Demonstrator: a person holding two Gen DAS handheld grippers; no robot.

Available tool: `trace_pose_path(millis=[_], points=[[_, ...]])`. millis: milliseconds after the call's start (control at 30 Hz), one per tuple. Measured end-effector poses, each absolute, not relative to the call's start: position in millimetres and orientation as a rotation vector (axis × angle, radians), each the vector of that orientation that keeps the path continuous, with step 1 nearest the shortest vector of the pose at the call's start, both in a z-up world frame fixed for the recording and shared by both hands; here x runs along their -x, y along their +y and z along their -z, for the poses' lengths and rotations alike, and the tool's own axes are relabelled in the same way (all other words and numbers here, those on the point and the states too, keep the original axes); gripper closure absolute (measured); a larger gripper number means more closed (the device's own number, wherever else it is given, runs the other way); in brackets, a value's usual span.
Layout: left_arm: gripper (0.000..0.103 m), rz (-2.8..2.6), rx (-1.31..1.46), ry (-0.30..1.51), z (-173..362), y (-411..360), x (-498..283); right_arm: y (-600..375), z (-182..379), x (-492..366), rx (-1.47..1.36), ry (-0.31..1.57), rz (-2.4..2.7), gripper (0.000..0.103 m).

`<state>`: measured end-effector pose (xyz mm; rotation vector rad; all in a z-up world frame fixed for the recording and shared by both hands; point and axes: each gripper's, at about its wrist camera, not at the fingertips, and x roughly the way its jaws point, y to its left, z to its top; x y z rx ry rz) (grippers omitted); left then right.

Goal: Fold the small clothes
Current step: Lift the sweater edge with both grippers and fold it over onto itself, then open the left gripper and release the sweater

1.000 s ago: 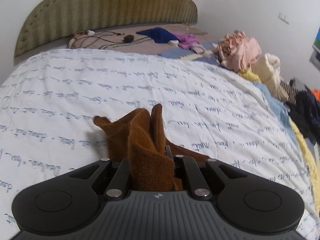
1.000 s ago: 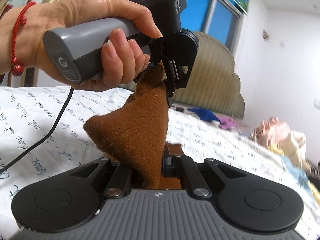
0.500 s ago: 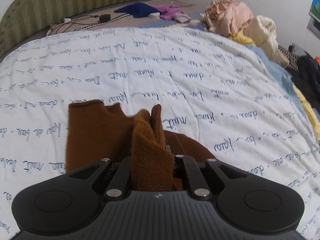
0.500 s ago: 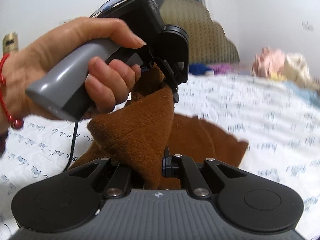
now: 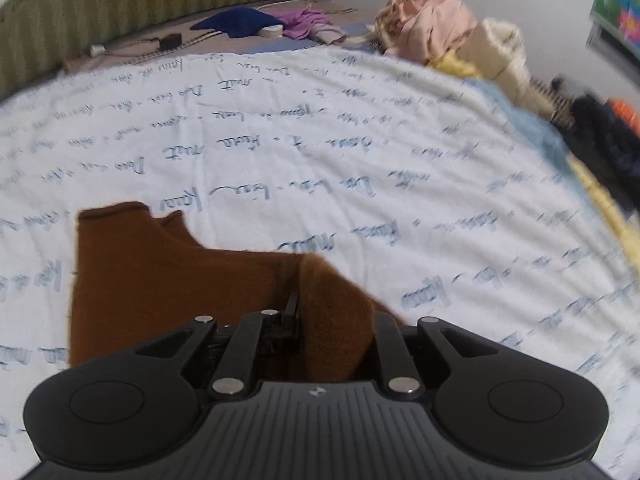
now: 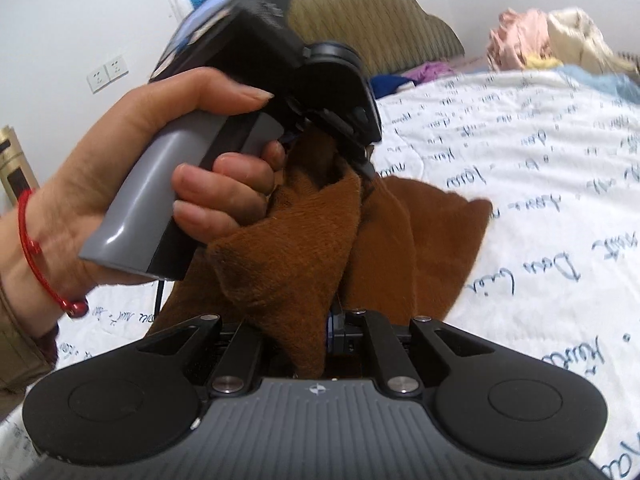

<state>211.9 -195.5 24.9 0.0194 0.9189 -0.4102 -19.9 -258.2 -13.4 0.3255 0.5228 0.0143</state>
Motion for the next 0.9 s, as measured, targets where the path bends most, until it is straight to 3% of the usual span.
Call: trace_pose_path(millis=[33, 100, 167, 567, 700, 900], points=[[0.078, 0.42, 0.019, 0.929, -25.9, -191.9, -215.1, -259.4, 15.0, 19.5, -0.33, 0.525, -0.014, 0.091], [0.045, 0.421, 0.076, 0.913, -29.7, -186.2, -218.1, -260.1, 17.4, 19.0, -0.336, 0.526, -0.014, 0.091], [0.026, 0.394, 0.101, 0.853, -37.9, -178.8, -216.9, -261.1, 19.3, 18.1, -0.341, 0.526, -0.016, 0.091], [0.023, 0.335, 0.135, 0.76, -59.6, -116.9, -196.7, -272.7, 24.3, 16.5, -0.41, 0.532, -0.038, 0.086], [0.023, 0.316, 0.028, 0.722, -51.5, -87.4, -156.7, -284.5, 22.3, 20.3, -0.499, 0.535, -0.059, 0.079], [0.023, 0.328, -0.06, 0.669, -35.3, -41.1, -88.5, -300.7, 16.2, 32.1, -0.634, 0.526, -0.108, 0.059]])
